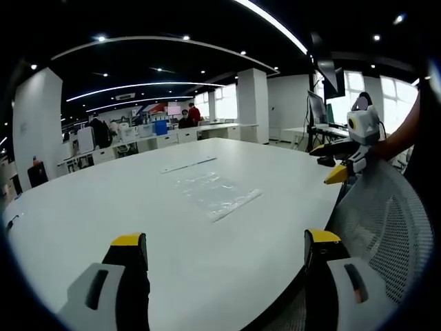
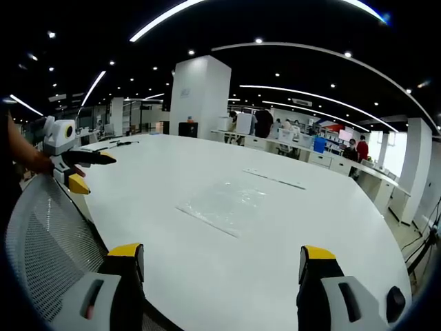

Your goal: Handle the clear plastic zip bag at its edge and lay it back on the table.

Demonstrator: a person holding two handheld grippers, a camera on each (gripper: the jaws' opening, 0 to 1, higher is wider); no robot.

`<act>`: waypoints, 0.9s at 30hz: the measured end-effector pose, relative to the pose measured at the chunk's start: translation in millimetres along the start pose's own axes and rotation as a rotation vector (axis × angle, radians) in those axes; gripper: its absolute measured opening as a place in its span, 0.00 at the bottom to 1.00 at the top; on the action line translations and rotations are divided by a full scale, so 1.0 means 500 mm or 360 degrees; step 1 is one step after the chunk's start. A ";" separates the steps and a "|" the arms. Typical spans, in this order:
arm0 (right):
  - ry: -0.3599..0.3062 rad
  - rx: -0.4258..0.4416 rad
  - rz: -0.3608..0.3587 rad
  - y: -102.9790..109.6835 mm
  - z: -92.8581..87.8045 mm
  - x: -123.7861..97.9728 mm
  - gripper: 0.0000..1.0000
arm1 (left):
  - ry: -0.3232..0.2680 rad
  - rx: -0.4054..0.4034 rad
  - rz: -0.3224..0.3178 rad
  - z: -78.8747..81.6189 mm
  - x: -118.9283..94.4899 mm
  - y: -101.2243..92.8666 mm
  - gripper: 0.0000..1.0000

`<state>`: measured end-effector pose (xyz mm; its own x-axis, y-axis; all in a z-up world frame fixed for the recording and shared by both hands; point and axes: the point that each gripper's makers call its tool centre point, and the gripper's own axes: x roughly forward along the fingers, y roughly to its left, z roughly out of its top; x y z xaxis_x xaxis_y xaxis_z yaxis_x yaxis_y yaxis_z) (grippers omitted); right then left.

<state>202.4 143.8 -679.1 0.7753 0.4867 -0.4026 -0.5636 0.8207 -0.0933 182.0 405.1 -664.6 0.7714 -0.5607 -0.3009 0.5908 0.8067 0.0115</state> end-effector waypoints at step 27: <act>0.0011 -0.0004 -0.0004 -0.001 0.002 0.000 0.94 | 0.0032 0.0000 -0.0021 -0.003 0.004 -0.002 0.94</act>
<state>202.9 143.9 -678.5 0.7747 0.4826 -0.4087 -0.5624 0.8212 -0.0964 182.8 403.4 -666.7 0.7586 -0.5676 -0.3200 0.6011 0.7992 0.0074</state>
